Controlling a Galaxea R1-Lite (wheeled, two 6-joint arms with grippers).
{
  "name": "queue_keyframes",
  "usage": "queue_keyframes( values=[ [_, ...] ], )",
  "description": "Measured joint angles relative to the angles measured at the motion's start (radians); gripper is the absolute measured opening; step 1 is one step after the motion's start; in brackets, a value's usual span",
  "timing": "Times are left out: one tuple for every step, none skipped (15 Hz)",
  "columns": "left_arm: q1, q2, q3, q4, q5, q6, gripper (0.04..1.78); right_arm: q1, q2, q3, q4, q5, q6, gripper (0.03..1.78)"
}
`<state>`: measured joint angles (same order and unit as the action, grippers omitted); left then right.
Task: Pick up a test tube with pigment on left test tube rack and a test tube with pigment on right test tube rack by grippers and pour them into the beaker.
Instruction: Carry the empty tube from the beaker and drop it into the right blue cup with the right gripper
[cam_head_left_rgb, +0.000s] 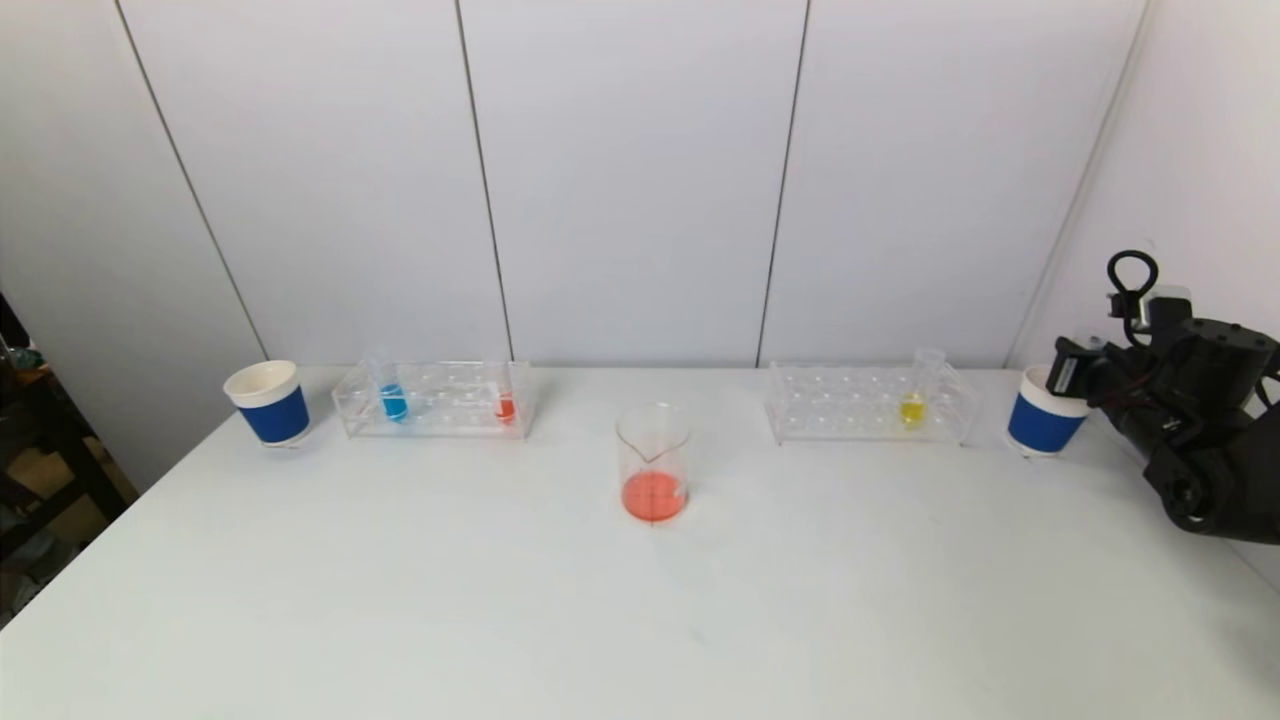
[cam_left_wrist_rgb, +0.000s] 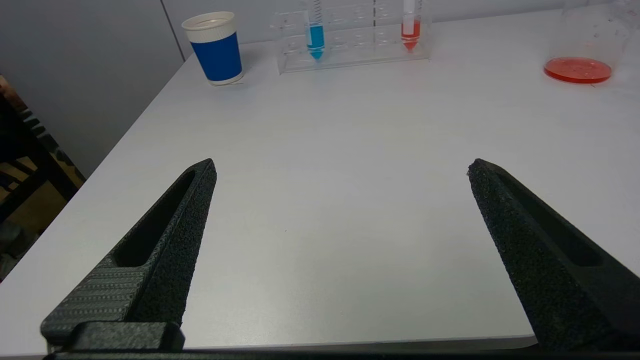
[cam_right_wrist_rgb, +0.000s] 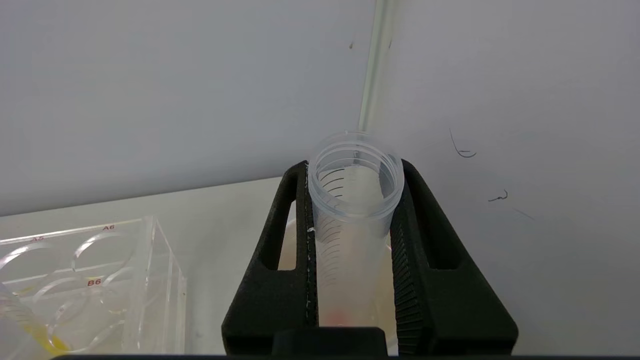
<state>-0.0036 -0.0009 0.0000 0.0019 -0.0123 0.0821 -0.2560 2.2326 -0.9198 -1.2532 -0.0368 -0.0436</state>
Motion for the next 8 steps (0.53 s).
queue_keyframes(
  values=[
    [0.000,0.000,0.000,0.000,0.000,0.000,1.76,0.000,0.001,0.001,0.000,0.000,0.000,0.48],
    [0.000,0.000,0.000,0.000,0.000,0.000,1.76,0.000,0.002,0.004,-0.001,0.000,0.000,0.48],
    [0.000,0.000,0.000,0.000,0.000,0.001,1.76,0.000,0.002,0.006,-0.001,0.000,0.001,0.48],
    [0.000,0.000,0.000,0.000,0.000,0.001,1.76,0.000,0.002,0.009,-0.002,0.000,0.001,0.48],
    [0.000,0.000,0.000,0.000,0.000,0.000,1.76,0.000,0.003,0.012,-0.002,0.000,0.001,0.48],
    [0.000,0.000,0.000,0.000,0.000,0.001,1.76,0.000,0.003,0.014,-0.002,0.000,0.001,0.48],
    [0.000,0.000,0.000,0.000,0.000,0.001,1.76,0.000,0.003,0.014,-0.002,0.000,0.001,0.48],
    [0.000,0.000,0.000,0.000,0.000,0.001,1.76,0.000,0.003,0.014,-0.002,0.000,0.001,0.48]
  ],
)
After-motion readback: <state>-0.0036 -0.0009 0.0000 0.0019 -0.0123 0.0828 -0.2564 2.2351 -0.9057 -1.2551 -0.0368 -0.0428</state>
